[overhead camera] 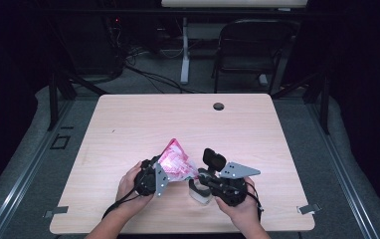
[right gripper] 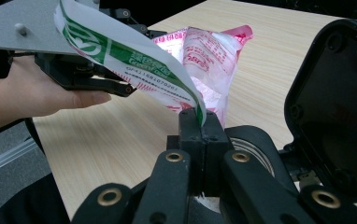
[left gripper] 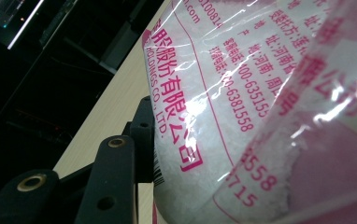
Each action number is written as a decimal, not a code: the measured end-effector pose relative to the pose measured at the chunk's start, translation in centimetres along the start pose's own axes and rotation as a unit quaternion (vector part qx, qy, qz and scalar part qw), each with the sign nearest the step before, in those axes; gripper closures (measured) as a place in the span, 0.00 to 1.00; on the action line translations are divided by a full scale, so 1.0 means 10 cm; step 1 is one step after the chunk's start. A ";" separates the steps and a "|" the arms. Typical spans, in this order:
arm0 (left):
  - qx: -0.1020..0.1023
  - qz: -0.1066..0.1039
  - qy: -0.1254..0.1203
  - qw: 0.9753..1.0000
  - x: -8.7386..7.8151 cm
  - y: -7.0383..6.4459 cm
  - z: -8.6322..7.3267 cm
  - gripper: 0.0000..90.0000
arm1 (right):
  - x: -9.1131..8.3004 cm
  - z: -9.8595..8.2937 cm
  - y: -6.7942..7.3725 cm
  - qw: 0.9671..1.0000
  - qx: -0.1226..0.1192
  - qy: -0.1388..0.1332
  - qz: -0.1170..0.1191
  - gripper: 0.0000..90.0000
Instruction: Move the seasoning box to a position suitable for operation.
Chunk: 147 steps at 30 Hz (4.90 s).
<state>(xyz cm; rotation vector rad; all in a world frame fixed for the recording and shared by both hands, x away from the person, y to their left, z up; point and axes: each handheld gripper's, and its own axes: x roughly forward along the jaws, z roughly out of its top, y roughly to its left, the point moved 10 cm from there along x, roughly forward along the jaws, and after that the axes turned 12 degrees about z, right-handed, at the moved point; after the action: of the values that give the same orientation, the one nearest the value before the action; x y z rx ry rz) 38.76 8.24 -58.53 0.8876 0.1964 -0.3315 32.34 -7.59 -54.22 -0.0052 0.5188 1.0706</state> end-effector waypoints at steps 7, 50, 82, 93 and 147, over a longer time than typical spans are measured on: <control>0.000 0.006 -0.005 1.000 0.00 0.00 0.02 0.67 | 0.00 -0.02 -0.03 1.000 0.009 -0.005 -0.003 1.00; 0.036 0.052 -0.045 0.997 -0.02 0.22 0.29 0.67 | -0.09 -0.01 -0.08 0.999 0.028 -0.023 -0.002 1.00; 0.058 0.078 -0.069 0.993 -0.05 0.22 0.32 0.67 | -0.07 -0.06 -0.06 1.000 0.028 -0.014 0.001 1.00; 0.062 0.083 -0.072 0.992 -0.05 0.21 0.31 0.67 | -0.06 -0.08 -0.06 0.999 0.030 -0.013 0.002 1.00; 0.099 0.120 -0.089 0.984 -0.16 0.22 0.43 0.67 | -0.07 -0.15 -0.10 0.999 0.032 -0.002 -0.003 1.00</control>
<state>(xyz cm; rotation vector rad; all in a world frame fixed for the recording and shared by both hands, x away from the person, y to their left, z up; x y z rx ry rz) 38.24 6.48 -53.77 1.0609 -0.1119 -0.2058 32.33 -8.99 -55.47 0.0518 0.5499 1.0464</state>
